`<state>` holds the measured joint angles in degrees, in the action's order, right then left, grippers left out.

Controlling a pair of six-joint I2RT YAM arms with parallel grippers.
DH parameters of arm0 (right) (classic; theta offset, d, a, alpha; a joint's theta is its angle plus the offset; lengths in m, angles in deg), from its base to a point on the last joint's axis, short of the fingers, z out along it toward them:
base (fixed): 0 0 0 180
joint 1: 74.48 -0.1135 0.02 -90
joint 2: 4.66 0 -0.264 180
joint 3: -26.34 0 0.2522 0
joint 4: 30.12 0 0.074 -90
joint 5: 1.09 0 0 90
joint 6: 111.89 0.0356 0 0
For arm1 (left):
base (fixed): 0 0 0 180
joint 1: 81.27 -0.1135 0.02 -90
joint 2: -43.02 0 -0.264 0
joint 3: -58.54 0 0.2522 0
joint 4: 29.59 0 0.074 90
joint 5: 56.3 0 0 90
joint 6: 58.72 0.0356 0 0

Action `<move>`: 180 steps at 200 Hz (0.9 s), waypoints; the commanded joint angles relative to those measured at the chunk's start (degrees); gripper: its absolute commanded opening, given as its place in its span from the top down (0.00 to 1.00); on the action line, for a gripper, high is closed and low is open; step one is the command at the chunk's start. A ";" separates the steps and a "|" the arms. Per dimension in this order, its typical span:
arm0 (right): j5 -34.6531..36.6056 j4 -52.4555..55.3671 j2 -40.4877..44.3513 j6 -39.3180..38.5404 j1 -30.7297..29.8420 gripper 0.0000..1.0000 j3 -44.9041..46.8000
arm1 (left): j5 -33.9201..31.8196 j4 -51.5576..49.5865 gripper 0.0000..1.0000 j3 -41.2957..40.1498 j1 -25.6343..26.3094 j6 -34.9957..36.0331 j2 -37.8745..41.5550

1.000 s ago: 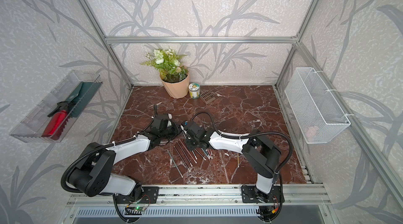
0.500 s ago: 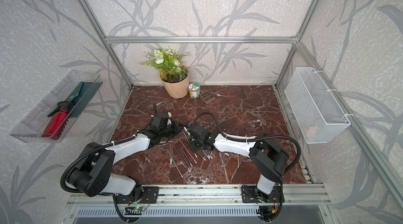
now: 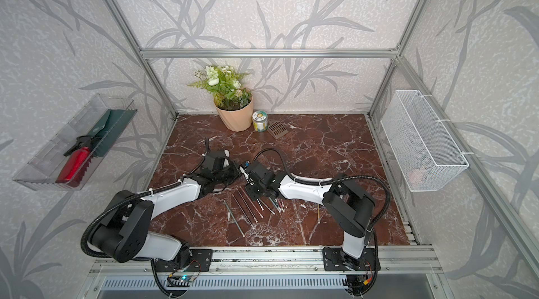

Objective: Remove the protective cover of the pencils
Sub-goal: Remove the protective sleeve from the pencil.

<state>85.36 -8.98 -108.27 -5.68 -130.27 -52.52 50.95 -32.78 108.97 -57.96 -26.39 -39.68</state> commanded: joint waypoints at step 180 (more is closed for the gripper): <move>0.79 2.83 -1.08 -0.89 -0.19 0.69 -2.20 | 0.85 1.04 1.00 -0.45 0.02 -0.61 3.43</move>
<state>86.15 -7.85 -107.64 -6.57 -130.25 -52.21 51.41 -32.70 108.94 -58.07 -26.41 -37.82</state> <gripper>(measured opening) 0.377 0.118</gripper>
